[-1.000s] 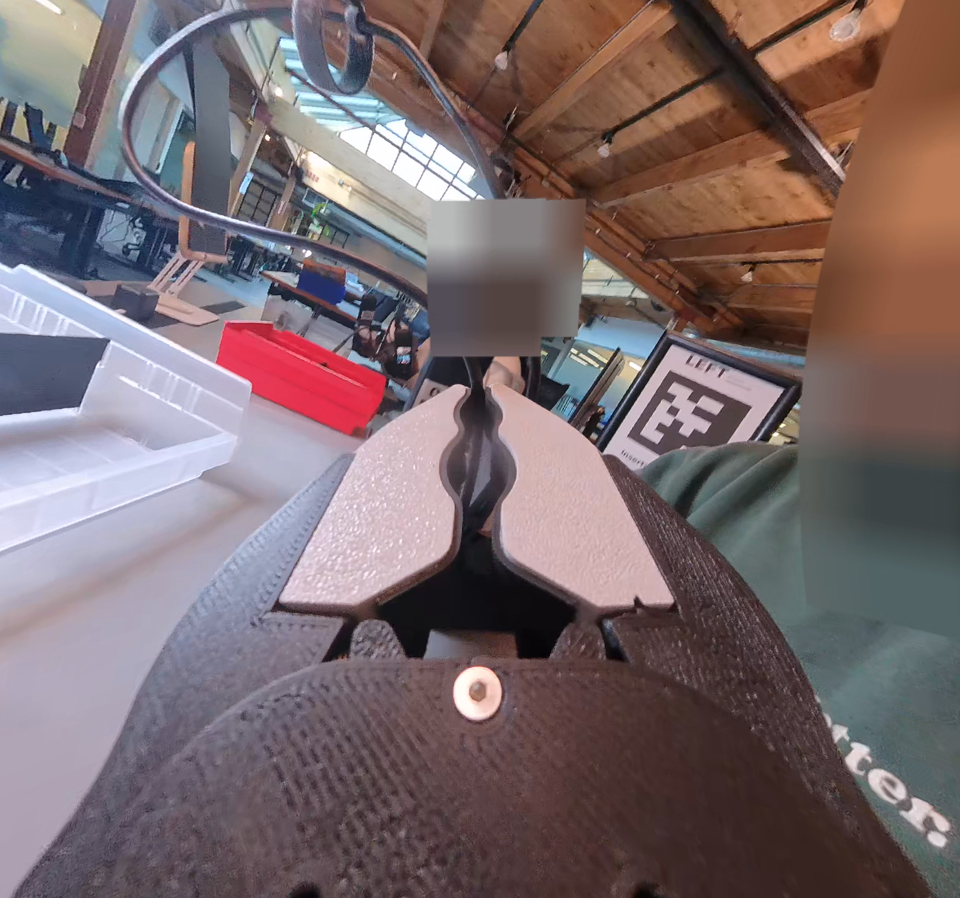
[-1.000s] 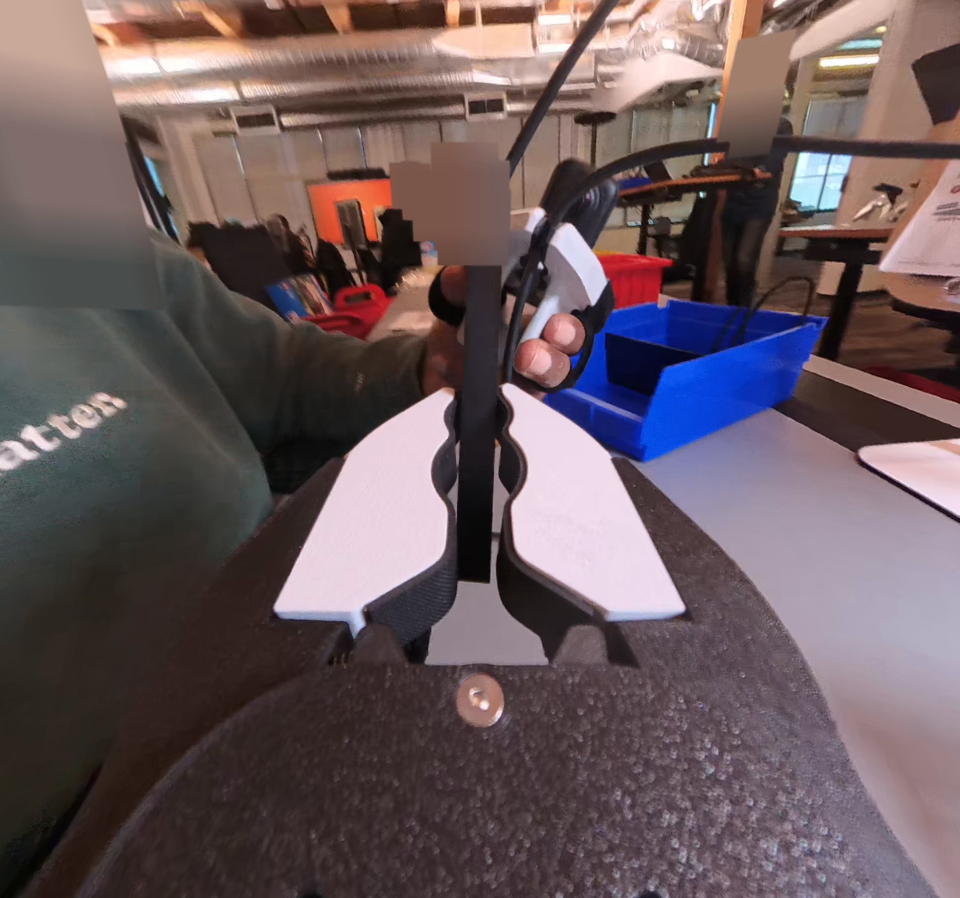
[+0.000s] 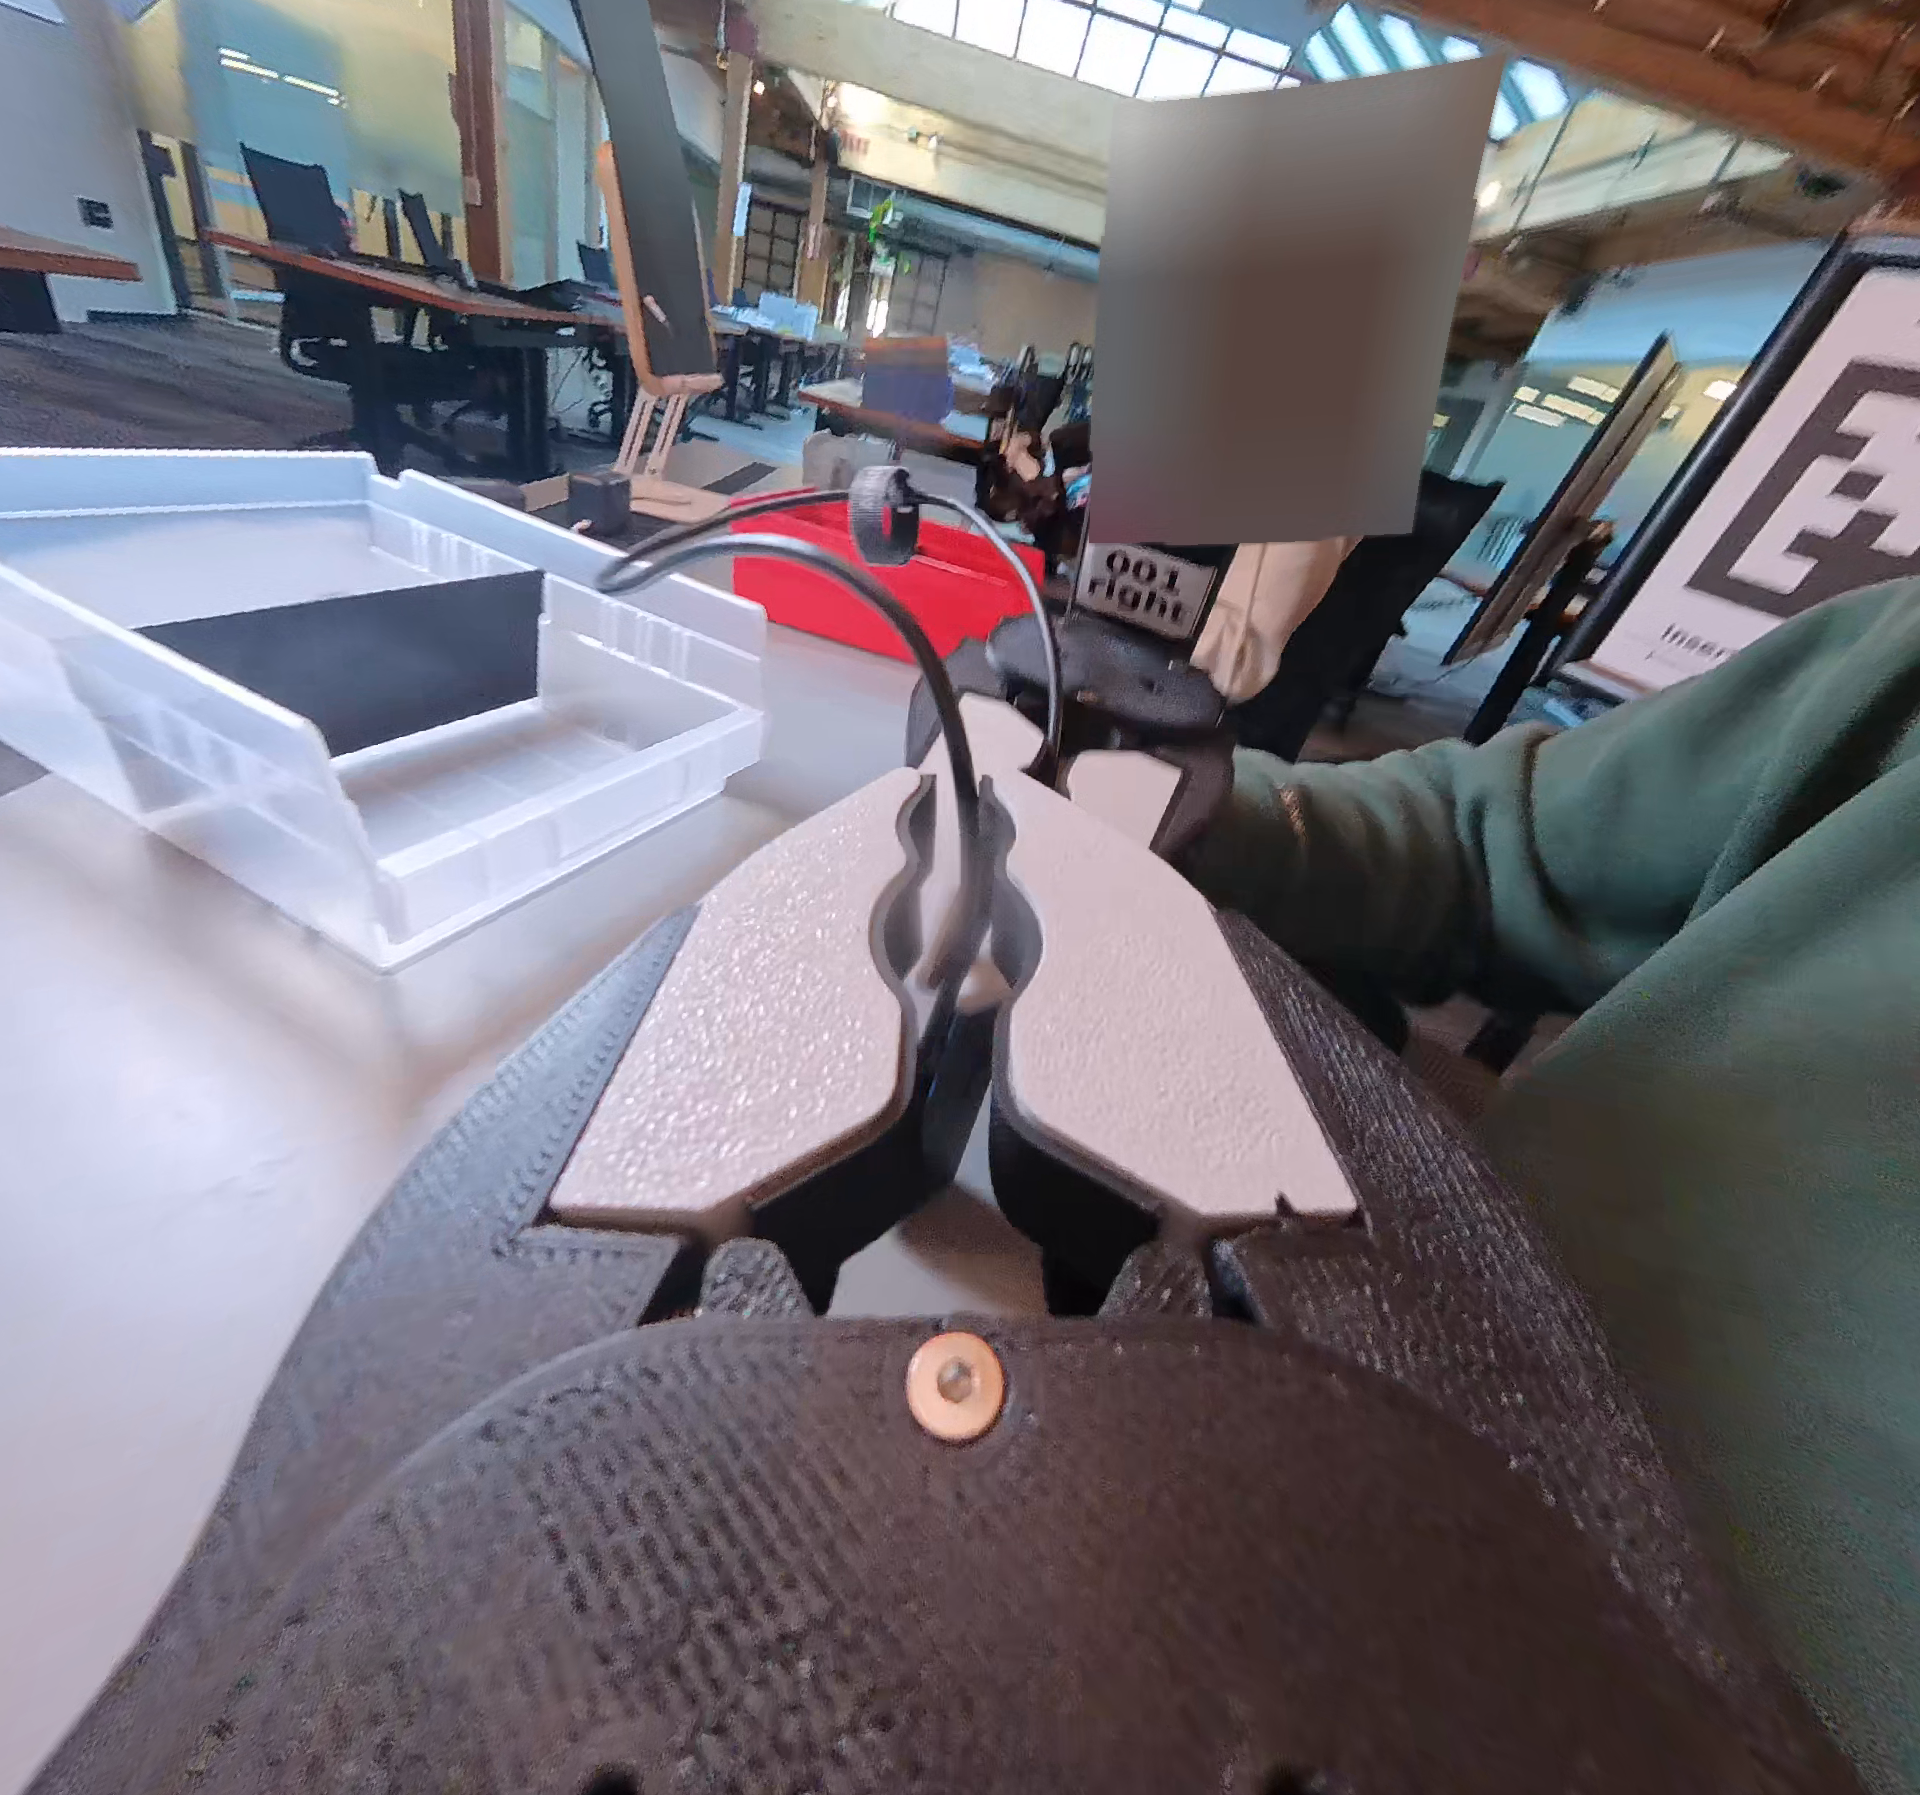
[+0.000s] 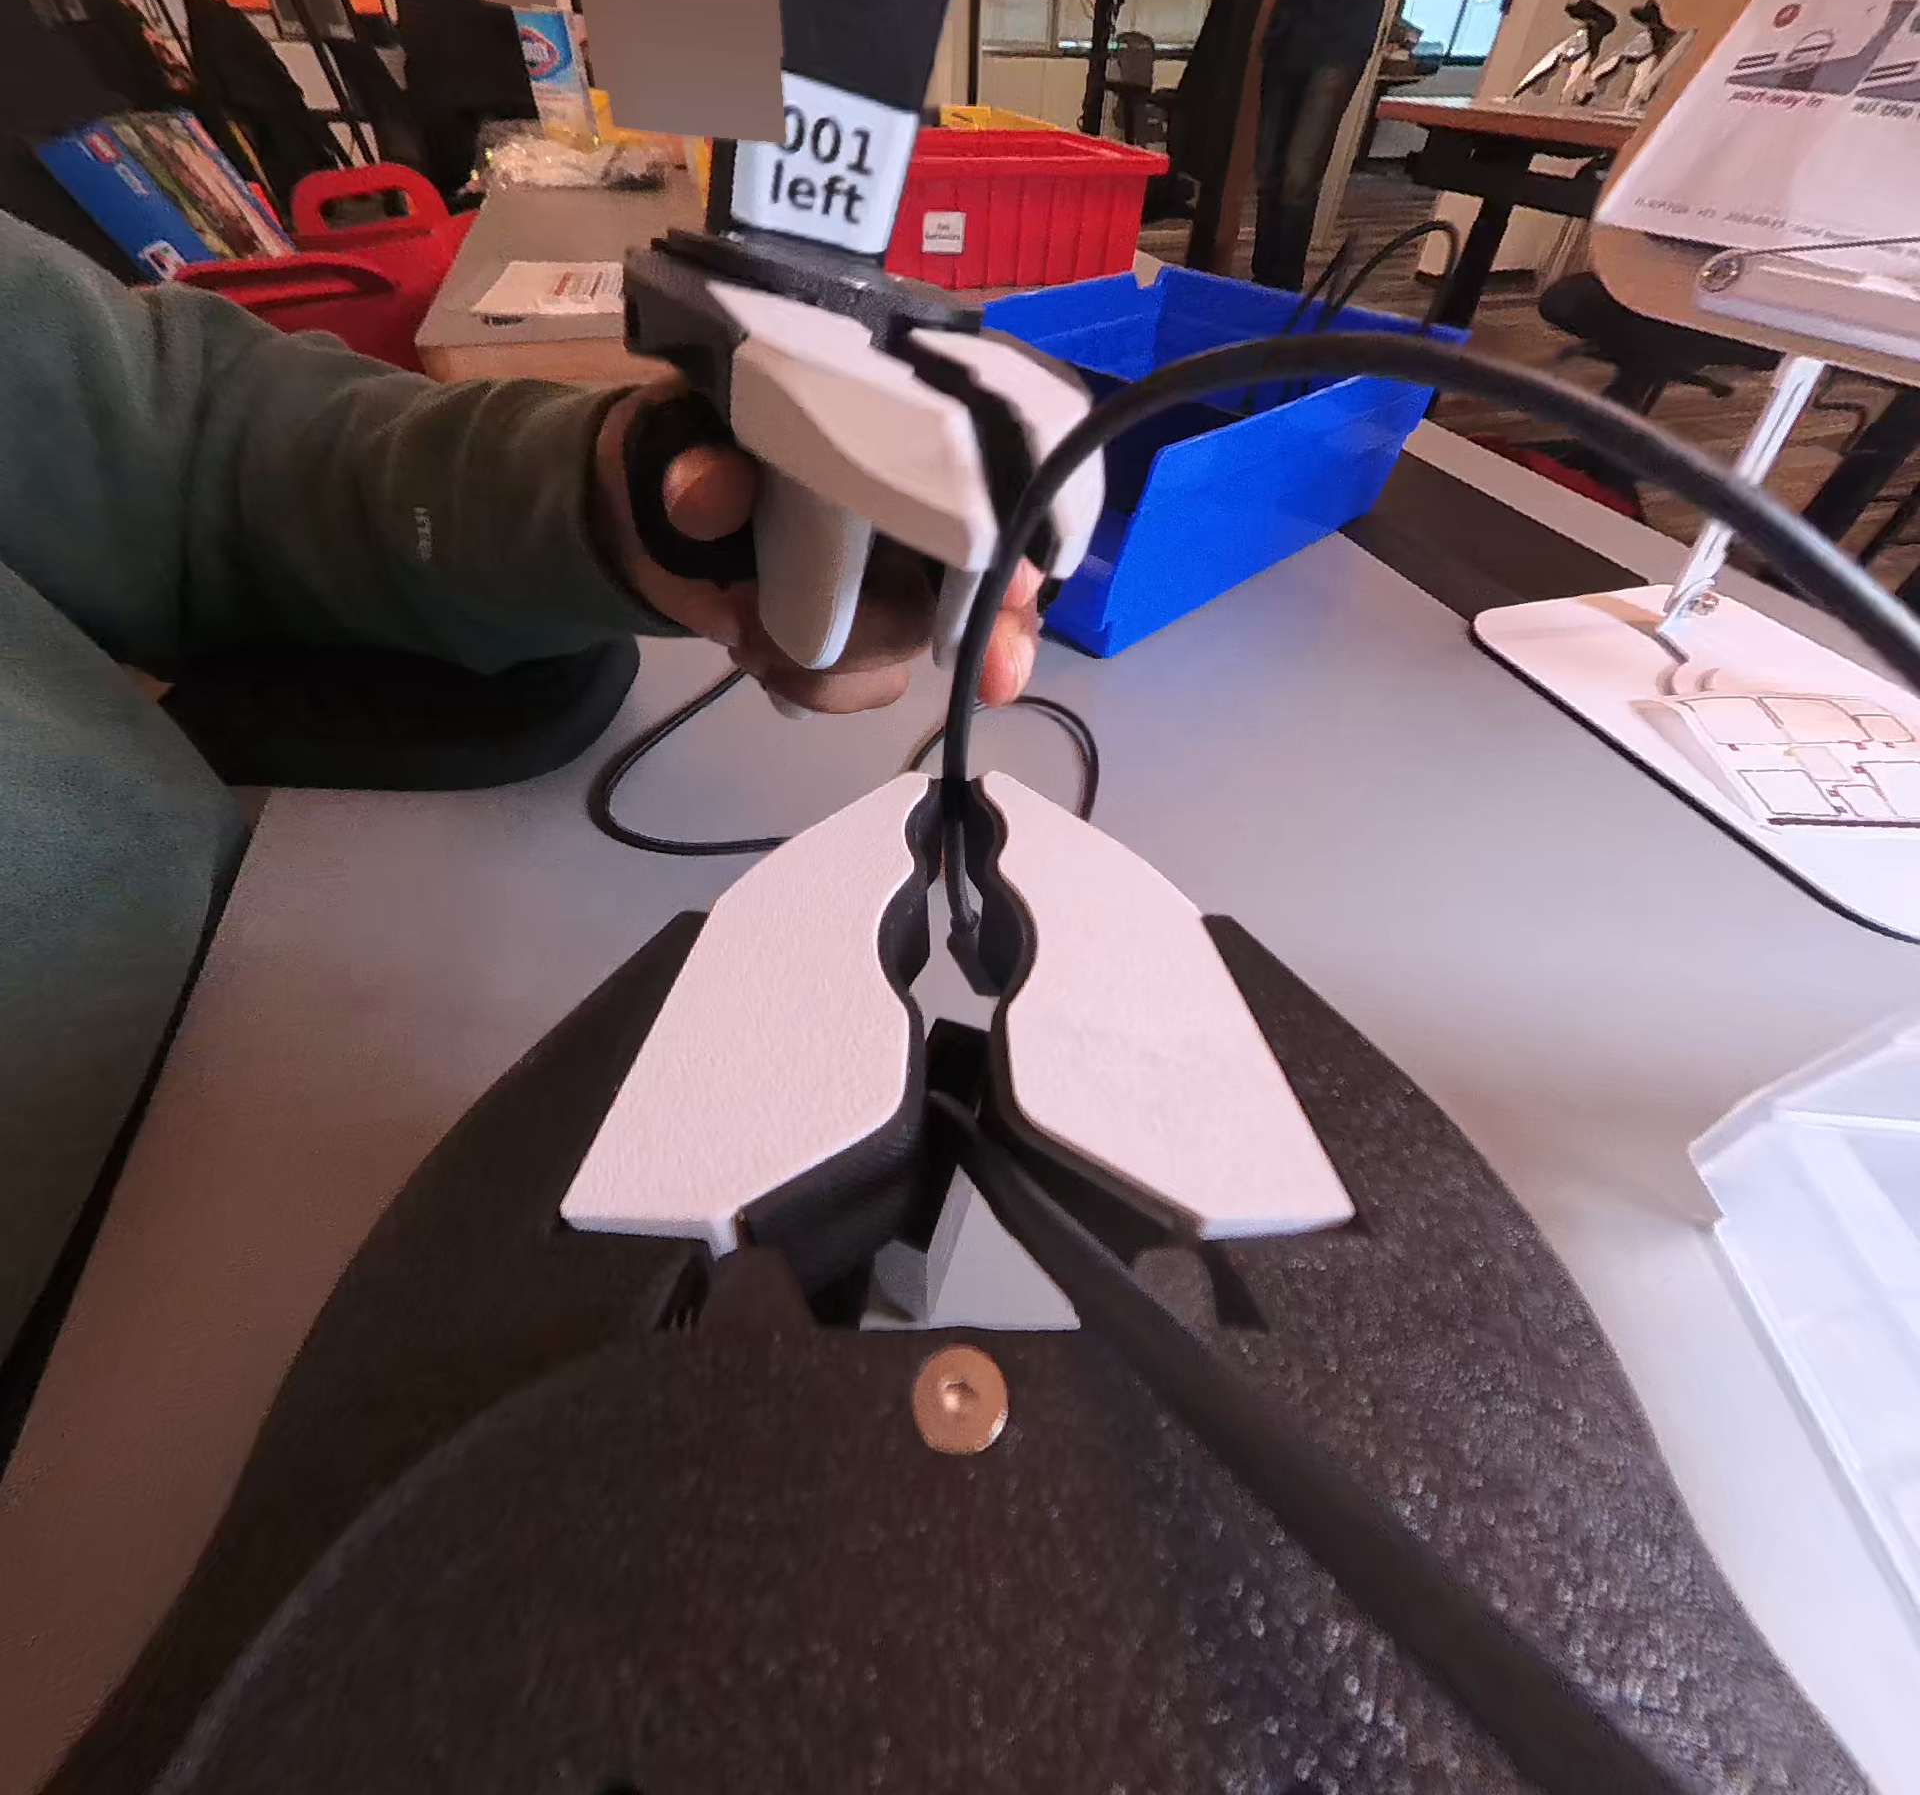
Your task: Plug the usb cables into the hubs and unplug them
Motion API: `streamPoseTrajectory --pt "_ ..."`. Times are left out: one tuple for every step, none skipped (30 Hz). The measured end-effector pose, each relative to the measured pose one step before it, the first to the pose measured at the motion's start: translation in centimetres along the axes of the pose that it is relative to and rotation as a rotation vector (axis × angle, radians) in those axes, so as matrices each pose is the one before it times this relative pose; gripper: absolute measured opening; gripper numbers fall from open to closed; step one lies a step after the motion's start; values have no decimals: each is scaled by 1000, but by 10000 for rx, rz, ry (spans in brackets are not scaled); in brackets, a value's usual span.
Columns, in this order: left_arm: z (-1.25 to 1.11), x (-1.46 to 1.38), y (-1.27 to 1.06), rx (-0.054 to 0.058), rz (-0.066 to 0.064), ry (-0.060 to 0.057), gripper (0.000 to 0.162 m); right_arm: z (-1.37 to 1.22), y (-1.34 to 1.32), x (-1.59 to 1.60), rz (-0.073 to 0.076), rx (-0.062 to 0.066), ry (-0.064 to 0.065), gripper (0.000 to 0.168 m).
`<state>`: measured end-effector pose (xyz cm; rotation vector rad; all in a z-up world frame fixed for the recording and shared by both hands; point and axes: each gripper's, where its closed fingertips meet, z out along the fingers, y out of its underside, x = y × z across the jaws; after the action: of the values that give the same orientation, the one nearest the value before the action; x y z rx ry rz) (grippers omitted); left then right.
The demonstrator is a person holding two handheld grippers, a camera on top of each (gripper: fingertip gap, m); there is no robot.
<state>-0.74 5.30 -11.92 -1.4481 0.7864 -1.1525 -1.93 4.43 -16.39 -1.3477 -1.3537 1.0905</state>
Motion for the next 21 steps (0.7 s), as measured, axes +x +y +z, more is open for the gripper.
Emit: streamPoseTrajectory --pt "-265 -316 501 -369 205 -125 11 -358 -265 344 253 198 12 4" --pt "-202 -279 726 -474 99 -39 18 -442 -311 404 278 230 8 4" --pt "-99 -340 827 -483 -59 -14 25 -459 -303 437 252 226 19 4" --pt "60 -326 1001 -532 -76 21 30 -445 -318 436 234 240 29 4" --pt "261 -259 1241 -621 -7 23 35 -382 -353 343 223 244 -9 4" --pt "501 -226 1307 -613 70 -45 38 -326 -426 160 206 286 -81 4" --pt "729 46 1237 -540 118 32 42 -241 -547 -37 164 348 -147 4" --pt "894 324 1087 -493 95 137 46 -171 -620 -208 113 396 -184 4" --pt "936 326 770 -356 111 88 47 -82 -599 -302 68 359 -186 4" --pt "883 390 353 -176 157 103 49 1 -550 -439 34 328 -245 4" --pt "825 391 10 -30 84 132 50 33 -558 -484 30 350 -243 4" --pt "753 255 -136 14 1 109 50 90 -469 -370 27 272 -164 4" --pt "679 186 -265 89 -21 93 50 86 -328 -270 -32 160 -90 4" --pt "583 385 -311 155 -31 215 48 42 -250 -126 -76 91 -10 4" --pt "461 504 -320 194 -94 290 43 -13 -128 -42 -67 28 23 4" --pt "340 347 -351 244 -99 172 37 -60 -48 -1 -19 -1 14 4" --pt "239 47 -240 175 -85 1 29 -99 -66 23 40 56 -1 4" --pt "151 -53 -99 95 3 -65 23 -115 -133 19 116 104 -30 4" --pt "116 91 89 -8 88 26 19 -109 -199 16 132 139 -28 4" --pt "50 38 121 -50 121 -29 15 -83 -134 41 41 69 -3 4" --pt "6 88 139 -99 117 -18 13 -48 -47 53 -49 0 39 4"
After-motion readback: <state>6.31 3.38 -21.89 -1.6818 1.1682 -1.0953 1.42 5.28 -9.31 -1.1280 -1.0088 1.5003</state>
